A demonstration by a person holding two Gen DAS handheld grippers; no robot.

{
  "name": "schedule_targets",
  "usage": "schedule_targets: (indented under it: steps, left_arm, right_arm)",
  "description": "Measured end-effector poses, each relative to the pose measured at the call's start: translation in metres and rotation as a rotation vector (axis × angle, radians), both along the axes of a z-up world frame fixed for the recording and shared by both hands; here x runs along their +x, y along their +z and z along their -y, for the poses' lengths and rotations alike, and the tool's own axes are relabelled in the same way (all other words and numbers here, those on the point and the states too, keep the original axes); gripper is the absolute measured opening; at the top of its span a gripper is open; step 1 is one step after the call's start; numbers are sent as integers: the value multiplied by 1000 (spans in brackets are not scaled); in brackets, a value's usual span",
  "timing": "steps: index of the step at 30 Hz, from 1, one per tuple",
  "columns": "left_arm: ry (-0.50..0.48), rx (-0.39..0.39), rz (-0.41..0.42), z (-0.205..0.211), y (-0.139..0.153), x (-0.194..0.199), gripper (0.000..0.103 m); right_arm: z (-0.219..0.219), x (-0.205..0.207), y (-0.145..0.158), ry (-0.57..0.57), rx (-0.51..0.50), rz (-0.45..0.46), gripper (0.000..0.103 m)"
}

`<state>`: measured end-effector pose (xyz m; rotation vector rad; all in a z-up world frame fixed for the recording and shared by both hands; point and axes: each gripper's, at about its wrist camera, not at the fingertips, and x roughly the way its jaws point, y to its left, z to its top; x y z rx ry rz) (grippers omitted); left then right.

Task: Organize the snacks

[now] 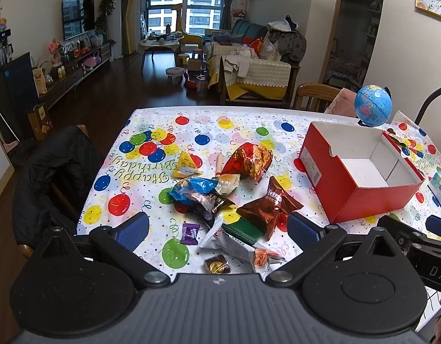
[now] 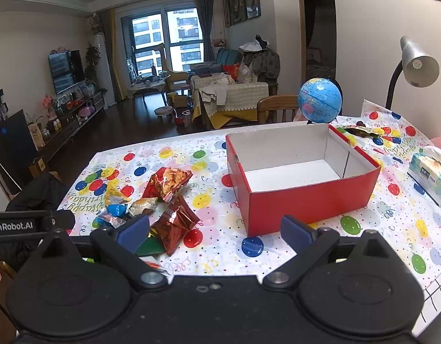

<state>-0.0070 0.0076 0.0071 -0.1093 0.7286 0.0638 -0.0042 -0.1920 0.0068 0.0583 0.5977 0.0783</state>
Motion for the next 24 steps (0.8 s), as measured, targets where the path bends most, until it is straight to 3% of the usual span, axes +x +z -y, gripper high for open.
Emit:
schedule_targets:
  steps: [24]
  left_arm:
    - [-14, 3, 6, -2, 8, -7, 103]
  right_arm:
    - [-6, 0, 1, 8, -9, 10, 98]
